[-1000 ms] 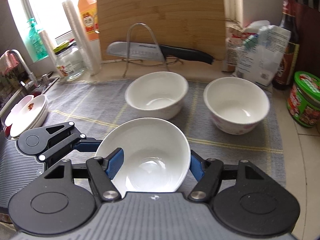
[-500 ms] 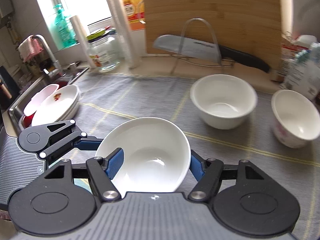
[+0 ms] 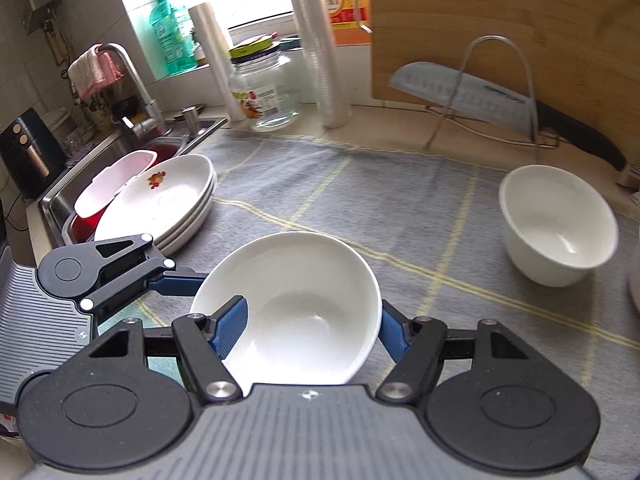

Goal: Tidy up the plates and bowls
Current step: 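Lift the pink-flower bowl with the right gripper and carry it toward the plate stack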

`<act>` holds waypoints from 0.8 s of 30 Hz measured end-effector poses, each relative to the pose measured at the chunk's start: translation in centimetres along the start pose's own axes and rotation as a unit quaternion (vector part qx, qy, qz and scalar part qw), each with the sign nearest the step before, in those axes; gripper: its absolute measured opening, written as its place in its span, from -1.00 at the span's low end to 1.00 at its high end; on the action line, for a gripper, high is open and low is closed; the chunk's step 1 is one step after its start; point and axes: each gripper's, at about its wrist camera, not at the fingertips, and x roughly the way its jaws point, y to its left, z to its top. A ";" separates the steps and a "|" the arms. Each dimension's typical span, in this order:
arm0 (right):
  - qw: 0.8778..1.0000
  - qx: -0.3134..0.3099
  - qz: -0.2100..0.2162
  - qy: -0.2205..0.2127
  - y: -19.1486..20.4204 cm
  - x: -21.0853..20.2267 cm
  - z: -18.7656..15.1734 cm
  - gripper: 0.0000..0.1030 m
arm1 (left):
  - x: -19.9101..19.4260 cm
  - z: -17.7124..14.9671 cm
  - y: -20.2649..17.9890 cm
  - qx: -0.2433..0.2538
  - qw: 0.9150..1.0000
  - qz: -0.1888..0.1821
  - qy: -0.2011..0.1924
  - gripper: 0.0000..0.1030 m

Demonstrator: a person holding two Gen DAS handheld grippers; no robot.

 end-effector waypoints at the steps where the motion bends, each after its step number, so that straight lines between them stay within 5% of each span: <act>1: 1.000 0.000 0.001 0.002 0.2 0.3 0.1 0.44 | 0.0 -0.1 0.2 -0.001 1.000 0.001 0.001 0.67; 24: 1.000 0.002 -0.004 0.014 1.5 2.6 0.7 0.44 | 0.3 -1.2 2.4 -0.029 0.999 -0.014 0.013 0.67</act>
